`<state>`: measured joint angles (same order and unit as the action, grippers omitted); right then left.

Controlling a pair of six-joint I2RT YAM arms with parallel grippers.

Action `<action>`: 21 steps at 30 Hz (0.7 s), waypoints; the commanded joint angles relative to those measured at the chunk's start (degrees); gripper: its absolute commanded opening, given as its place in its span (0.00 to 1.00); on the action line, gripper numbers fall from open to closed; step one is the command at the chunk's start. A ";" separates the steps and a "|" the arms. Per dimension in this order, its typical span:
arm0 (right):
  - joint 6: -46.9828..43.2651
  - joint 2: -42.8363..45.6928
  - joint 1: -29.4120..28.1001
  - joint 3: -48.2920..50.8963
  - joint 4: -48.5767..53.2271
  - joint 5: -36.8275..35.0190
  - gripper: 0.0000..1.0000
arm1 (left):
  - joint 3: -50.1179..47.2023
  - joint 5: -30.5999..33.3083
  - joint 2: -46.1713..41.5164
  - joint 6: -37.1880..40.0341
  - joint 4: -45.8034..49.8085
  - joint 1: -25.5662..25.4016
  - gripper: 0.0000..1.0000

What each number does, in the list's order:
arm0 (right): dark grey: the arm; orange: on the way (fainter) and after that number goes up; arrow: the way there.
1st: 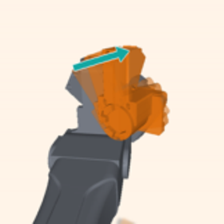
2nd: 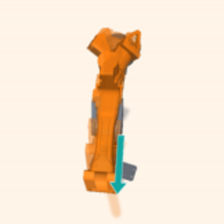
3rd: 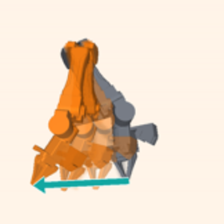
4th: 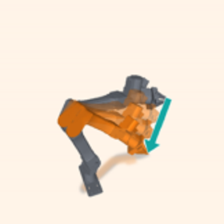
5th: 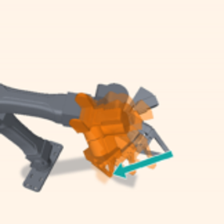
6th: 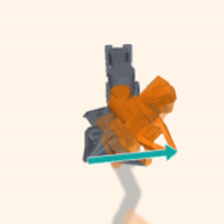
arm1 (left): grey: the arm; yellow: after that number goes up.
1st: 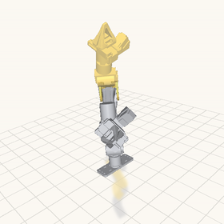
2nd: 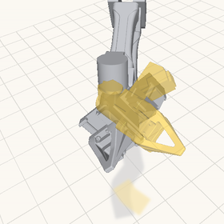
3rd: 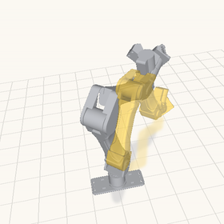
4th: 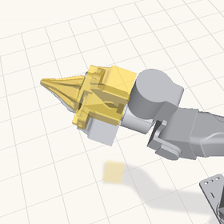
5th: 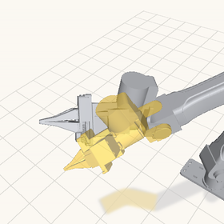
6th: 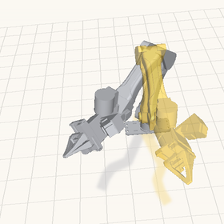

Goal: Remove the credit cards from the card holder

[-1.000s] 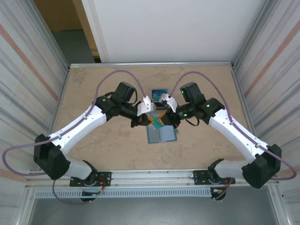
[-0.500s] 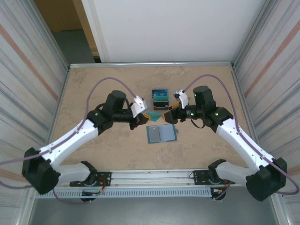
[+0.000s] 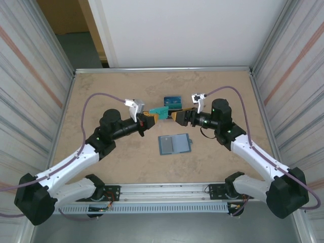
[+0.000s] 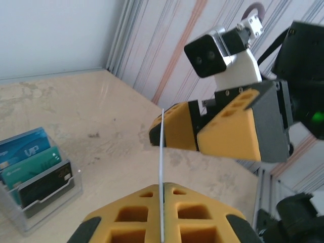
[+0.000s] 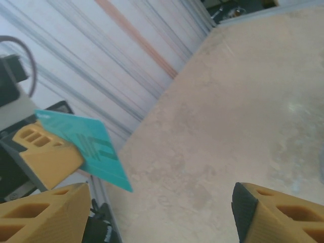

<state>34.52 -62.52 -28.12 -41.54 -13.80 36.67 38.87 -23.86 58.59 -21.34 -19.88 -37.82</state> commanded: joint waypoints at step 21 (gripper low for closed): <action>-5.30 -1.06 -4.14 -5.44 -4.71 7.34 0.00 | 1.06 -8.40 3.46 -7.60 -8.39 2.73 0.18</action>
<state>33.08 -65.73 -31.03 -44.60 -20.82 43.11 38.87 -30.52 62.70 -30.02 -29.71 -35.83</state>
